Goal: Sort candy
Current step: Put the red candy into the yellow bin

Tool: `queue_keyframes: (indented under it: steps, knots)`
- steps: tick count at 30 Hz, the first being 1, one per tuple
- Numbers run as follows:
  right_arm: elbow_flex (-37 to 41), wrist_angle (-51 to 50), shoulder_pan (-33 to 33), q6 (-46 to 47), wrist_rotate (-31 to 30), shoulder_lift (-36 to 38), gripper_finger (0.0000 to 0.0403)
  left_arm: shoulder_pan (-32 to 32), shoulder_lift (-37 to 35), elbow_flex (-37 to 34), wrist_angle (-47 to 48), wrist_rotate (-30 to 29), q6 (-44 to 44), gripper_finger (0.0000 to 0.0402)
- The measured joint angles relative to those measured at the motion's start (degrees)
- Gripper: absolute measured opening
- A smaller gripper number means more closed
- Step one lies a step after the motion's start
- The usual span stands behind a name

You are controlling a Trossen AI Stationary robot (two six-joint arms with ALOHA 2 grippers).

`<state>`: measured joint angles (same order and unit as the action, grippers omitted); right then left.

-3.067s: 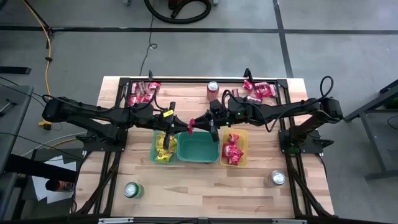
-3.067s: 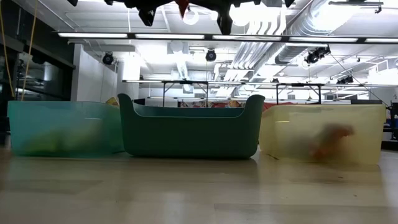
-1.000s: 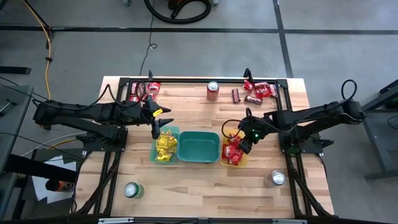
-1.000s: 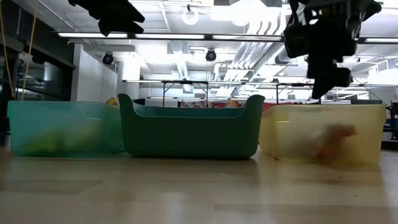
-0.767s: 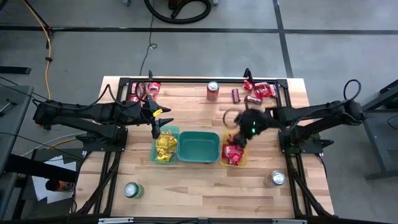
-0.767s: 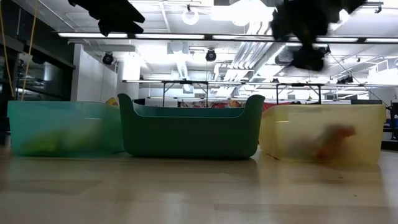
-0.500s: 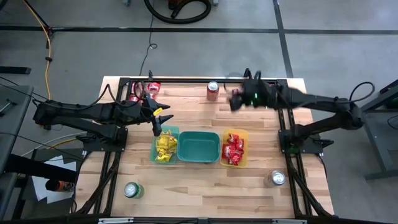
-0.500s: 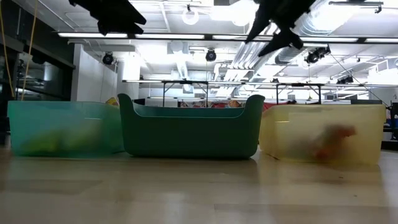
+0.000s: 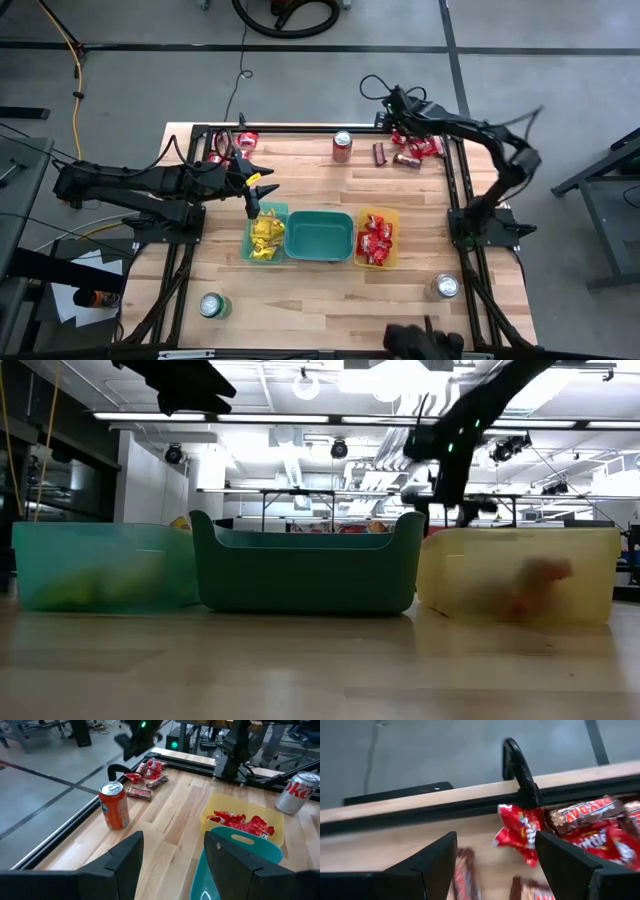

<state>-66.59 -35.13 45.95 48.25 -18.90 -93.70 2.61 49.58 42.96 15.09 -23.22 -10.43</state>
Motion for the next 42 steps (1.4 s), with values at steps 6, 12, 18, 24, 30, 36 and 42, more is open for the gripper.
queue_keyframes:
  steps: [6, 12, 18, 24, 30, 36, 42]
  knots:
    - [0.00, 1.63, 1.87, 8.21, -0.27, -8.66, 0.0263, 0.00, 0.00, 0.00, 0.00, -0.21, 0.00, 0.0197]
    - [0.00, 1.77, 1.60, 12.32, -2.24, -13.29, 0.0259, 0.00, 0.00, 0.00, 0.01, -3.02, 0.03, 0.0197]
    - [0.00, 1.11, 1.71, 10.87, -2.73, -14.37, 0.0177, -0.02, 0.00, 0.00, 0.02, -3.36, 0.61, 0.0197]
    - [0.00, 1.05, 0.49, -2.97, -3.22, -9.92, 0.0019, -0.02, -1.47, -0.02, -1.26, -3.60, 4.73, 0.0197]
    - [0.00, -1.34, -4.39, -17.42, -4.99, 1.52, 0.0008, -0.01, -3.34, -0.04, -5.89, -5.87, 8.17, 0.0197]
    - [0.00, -1.03, -14.32, -26.35, 2.72, 15.25, 0.0008, 0.00, -3.17, -0.04, -8.59, -5.51, 7.43, 0.0197]
    - [0.00, -1.64, -26.98, -28.77, 13.97, 25.71, 0.0006, 0.00, -2.99, -0.04, -9.19, -5.65, 7.10, 0.0197]
